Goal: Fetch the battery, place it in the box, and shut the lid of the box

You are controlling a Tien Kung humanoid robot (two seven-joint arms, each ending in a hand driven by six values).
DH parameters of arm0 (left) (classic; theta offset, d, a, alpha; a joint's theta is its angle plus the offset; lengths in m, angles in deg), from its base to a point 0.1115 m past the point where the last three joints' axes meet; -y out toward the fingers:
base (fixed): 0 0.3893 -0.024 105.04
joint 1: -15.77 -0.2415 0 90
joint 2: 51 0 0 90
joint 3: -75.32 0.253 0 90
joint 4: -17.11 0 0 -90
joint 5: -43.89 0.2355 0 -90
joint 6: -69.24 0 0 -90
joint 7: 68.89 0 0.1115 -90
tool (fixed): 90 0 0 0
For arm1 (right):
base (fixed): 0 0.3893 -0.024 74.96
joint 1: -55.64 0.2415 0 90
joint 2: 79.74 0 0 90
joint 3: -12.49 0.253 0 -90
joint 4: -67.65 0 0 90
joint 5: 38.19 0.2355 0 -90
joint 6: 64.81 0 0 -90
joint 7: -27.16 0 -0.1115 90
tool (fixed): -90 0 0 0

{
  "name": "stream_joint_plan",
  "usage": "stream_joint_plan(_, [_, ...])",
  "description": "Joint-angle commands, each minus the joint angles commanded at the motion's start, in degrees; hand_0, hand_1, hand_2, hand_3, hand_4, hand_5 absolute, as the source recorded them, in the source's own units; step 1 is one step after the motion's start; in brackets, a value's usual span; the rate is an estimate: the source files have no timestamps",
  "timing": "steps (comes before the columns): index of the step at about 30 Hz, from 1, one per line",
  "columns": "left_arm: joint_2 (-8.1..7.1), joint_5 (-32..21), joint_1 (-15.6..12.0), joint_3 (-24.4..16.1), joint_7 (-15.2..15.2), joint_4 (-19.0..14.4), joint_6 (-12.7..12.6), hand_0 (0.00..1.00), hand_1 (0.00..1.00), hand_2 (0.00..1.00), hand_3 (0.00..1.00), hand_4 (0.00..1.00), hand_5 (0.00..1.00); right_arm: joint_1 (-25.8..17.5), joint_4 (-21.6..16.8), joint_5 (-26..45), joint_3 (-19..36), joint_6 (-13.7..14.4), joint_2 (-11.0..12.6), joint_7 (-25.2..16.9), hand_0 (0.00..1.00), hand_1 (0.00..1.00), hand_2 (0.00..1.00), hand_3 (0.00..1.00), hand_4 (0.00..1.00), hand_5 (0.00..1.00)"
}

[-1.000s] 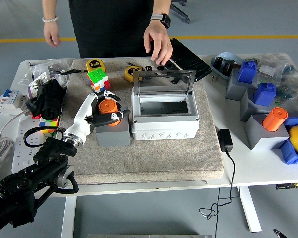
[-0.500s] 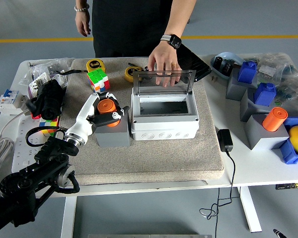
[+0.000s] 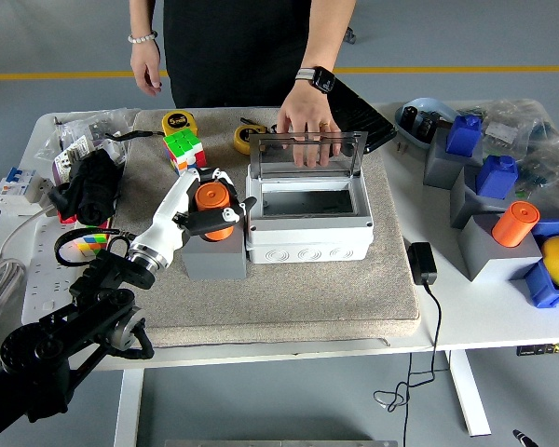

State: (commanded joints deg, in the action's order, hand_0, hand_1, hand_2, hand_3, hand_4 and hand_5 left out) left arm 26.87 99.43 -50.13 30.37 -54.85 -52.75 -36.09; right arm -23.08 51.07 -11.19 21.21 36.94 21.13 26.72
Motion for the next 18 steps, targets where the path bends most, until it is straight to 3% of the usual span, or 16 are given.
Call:
stream_joint_plan(7, [-0.52,6.18,1.37,-0.70,-2.74,-3.27,-0.66,0.113,0.104,0.227,0.167,0.254,0.002,0.03,0.00,0.09,0.12,0.09,0.04,-0.15,0.674,0.647,0.667,0.553,0.876,0.440])
stream_joint_plan(11, [-0.52,12.67,4.06,0.72,-7.43,-5.36,-0.92,0.112,0.105,0.218,0.167,0.225,0.002,0.04,0.00,0.19,0.14,0.09,0.13,-0.15,0.676,0.646,0.667,0.553,0.876,0.439])
stream_joint_plan(15, [0.74,18.44,8.25,3.56,-13.59,-5.04,0.84,0.110,0.107,0.217,0.167,0.226,0.002,0.07,0.01,0.18,0.02,0.15,0.22,-0.11,0.676,0.646,0.667,0.553,0.875,0.438])
stream_joint_plan(18, [2.25,18.96,11.42,6.09,-14.79,-3.76,1.33,0.110,0.107,0.217,0.167,0.226,0.002,0.09,-0.01,0.21,-0.04,0.21,0.29,-0.10,0.676,0.646,0.667,0.553,0.875,0.438])
